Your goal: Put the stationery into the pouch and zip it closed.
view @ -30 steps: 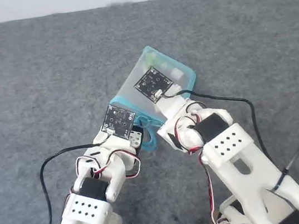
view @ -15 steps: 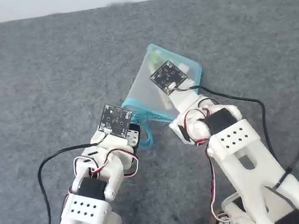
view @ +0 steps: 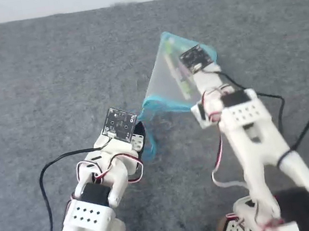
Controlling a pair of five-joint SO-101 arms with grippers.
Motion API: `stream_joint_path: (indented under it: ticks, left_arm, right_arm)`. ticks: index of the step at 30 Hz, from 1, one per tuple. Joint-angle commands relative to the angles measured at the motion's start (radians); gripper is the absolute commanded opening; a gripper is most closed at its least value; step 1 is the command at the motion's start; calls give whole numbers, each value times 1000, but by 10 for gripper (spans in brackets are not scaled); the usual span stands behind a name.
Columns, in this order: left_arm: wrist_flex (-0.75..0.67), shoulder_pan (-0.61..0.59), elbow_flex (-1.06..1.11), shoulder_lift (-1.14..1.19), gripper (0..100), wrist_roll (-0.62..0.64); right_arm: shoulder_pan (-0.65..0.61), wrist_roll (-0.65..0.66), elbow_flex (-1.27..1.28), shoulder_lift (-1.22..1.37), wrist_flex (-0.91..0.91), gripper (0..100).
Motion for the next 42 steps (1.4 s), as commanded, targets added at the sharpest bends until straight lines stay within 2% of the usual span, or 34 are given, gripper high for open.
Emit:
stream_joint_path:
  ticks: [1, 7, 13, 33, 42]
  left_arm:
    - [-29, -31, -71, 0, 10, -6]
    - [-29, -31, -71, 0, 10, -6]
    - [-29, -31, -71, 0, 10, -6]
    - [-29, -32, -73, 0, 10, -6]
    - [-29, -32, -73, -2, 10, -6]
  right_arm:
    - [140, -8, -126, 143, -16, 6]
    - [248, -66, -276, 314, -2, 6]
    - [282, -107, -365, 386, 54, 6]
    - [467, -164, -433, 397, 58, 6]
    - [469, -164, -428, 397, 58, 6]
